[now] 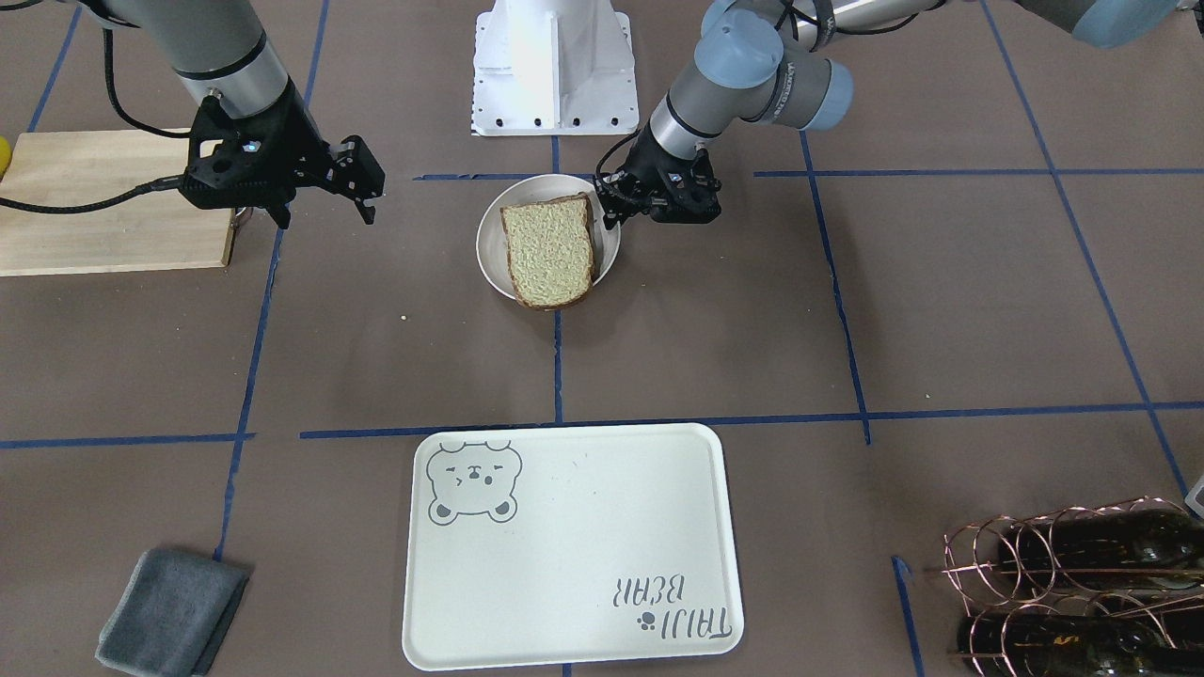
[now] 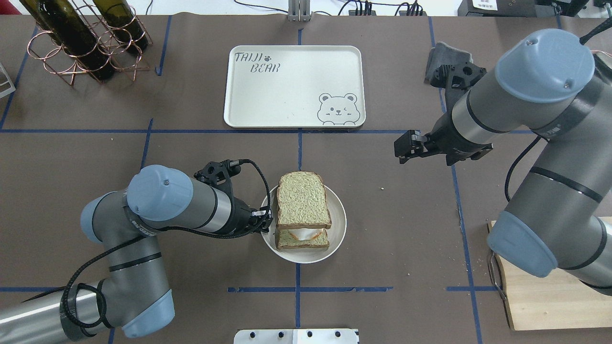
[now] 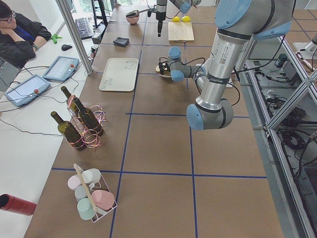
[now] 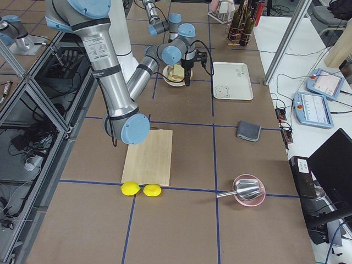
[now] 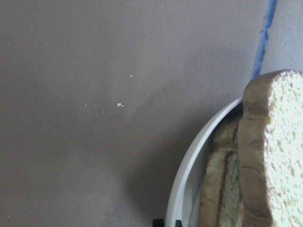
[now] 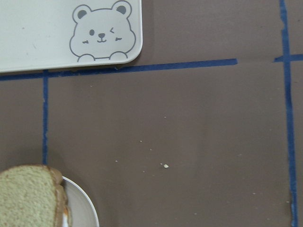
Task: Make sandwich and place on tray
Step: 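Carry the plate with the left gripper onto the bear tray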
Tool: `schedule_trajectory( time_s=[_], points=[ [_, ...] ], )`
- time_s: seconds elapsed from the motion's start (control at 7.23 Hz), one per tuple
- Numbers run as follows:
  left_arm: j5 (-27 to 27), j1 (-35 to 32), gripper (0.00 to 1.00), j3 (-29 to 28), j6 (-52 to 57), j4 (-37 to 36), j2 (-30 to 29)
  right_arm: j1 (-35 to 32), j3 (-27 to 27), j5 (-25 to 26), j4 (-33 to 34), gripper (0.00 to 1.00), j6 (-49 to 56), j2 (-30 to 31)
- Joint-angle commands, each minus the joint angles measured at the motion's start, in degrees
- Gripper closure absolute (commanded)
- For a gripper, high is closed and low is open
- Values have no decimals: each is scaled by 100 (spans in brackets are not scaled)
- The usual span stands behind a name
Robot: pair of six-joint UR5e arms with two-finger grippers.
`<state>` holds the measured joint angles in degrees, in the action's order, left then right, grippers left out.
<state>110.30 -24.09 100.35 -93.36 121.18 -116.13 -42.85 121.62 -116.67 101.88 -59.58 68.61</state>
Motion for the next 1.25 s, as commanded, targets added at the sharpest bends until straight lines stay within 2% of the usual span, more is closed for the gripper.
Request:
schedule_trajectory(
  time_s=[0.0, 0.28, 0.42, 0.69, 0.83, 0.97, 1.11],
  points=[
    [306, -357, 100, 2, -260, 212, -6, -223, 238, 4, 236, 0, 698, 431],
    [352, -796, 100, -155, -978, 616, -24, -635, 528, 4, 227, 0, 1656, 1160],
    [343, -938, 100, -400, -1539, 635, -267, -854, 538, -13, 218, 0, 2095, 1424],
    [264, -1157, 100, -1391, -2245, 775, -874, -1581, 495, -485, 192, 0, 3289, 1943],
    [63, -1333, 100, -1683, -2474, 784, -1059, -1969, 416, -679, 192, 0, 3861, 2154],
    [-200, -1500, 100, -2268, -2946, 802, -1505, -2303, 206, -760, 200, 0, 4441, 2278],
    [-333, -1571, 100, -2753, -3125, 932, -1796, -2672, -74, -1117, 200, 0, 4943, 2349]
  ],
)
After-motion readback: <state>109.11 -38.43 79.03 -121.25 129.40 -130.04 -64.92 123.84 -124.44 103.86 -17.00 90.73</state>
